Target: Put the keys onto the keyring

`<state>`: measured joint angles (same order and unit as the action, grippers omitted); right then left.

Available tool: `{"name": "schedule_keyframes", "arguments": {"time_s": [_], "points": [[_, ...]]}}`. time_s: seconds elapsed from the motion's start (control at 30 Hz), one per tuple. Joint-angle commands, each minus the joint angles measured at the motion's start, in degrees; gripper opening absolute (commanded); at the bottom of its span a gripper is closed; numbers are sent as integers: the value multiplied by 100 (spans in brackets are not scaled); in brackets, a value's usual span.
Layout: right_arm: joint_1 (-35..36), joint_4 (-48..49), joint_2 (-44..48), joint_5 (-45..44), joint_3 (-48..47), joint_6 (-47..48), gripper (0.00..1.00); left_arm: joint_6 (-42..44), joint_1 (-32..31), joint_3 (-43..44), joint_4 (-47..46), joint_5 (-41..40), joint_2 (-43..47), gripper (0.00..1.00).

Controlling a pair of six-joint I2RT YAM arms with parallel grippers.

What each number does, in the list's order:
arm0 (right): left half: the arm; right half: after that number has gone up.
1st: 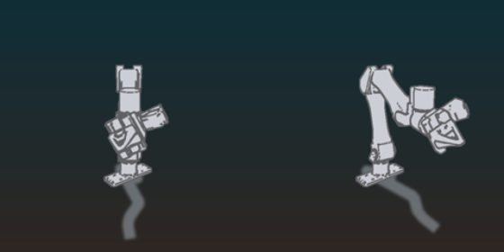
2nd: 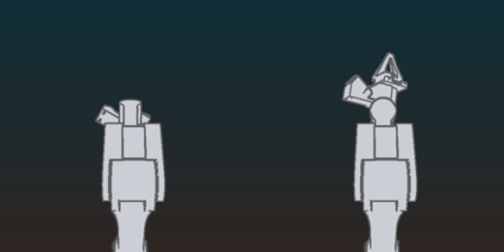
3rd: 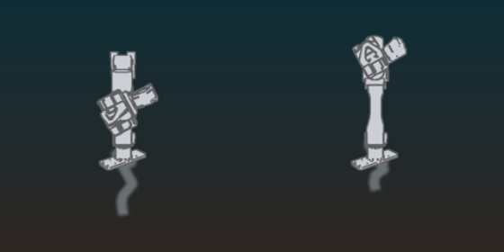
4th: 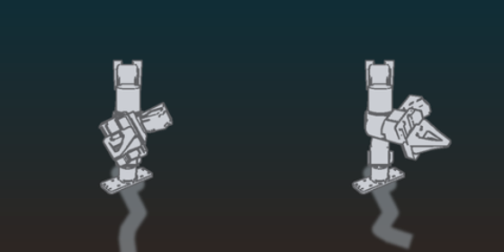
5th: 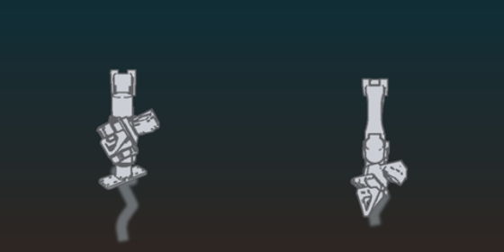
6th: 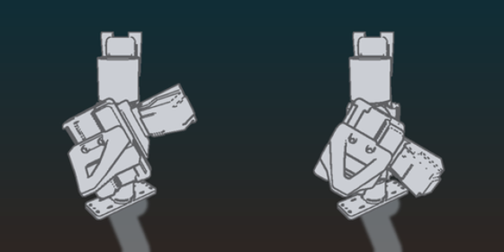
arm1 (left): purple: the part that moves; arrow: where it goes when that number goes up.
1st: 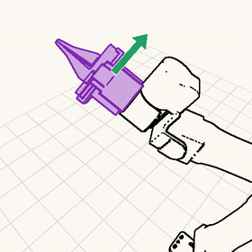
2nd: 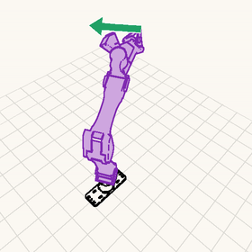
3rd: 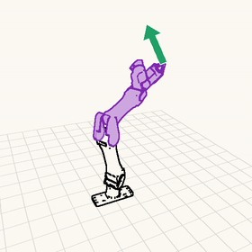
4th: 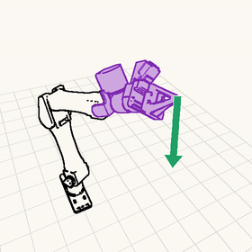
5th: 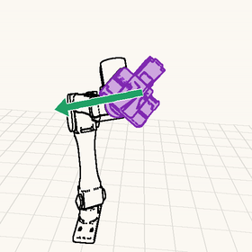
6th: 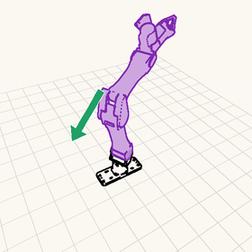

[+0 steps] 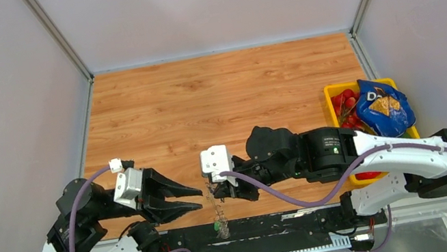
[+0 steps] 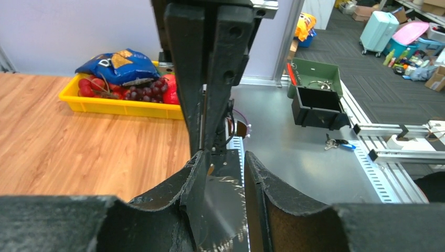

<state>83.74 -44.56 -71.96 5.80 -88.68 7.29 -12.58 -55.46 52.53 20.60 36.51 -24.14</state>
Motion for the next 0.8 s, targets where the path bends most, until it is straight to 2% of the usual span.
{"name": "schedule_keyframes", "arguments": {"time_s": [0.0,0.23,0.5,0.77], "points": [[-130,-18,-96,196,-463,-122,0,97,-9,290,310,209,-200,41],[-200,-61,-263,231,-644,-96,0,240,-9,473,753,-207,-409,41],[-234,-99,-386,252,-803,-87,0,365,-9,443,742,-921,-186,43],[-266,-104,-596,161,-1052,-124,0,353,-12,398,756,-923,-154,43]]}}
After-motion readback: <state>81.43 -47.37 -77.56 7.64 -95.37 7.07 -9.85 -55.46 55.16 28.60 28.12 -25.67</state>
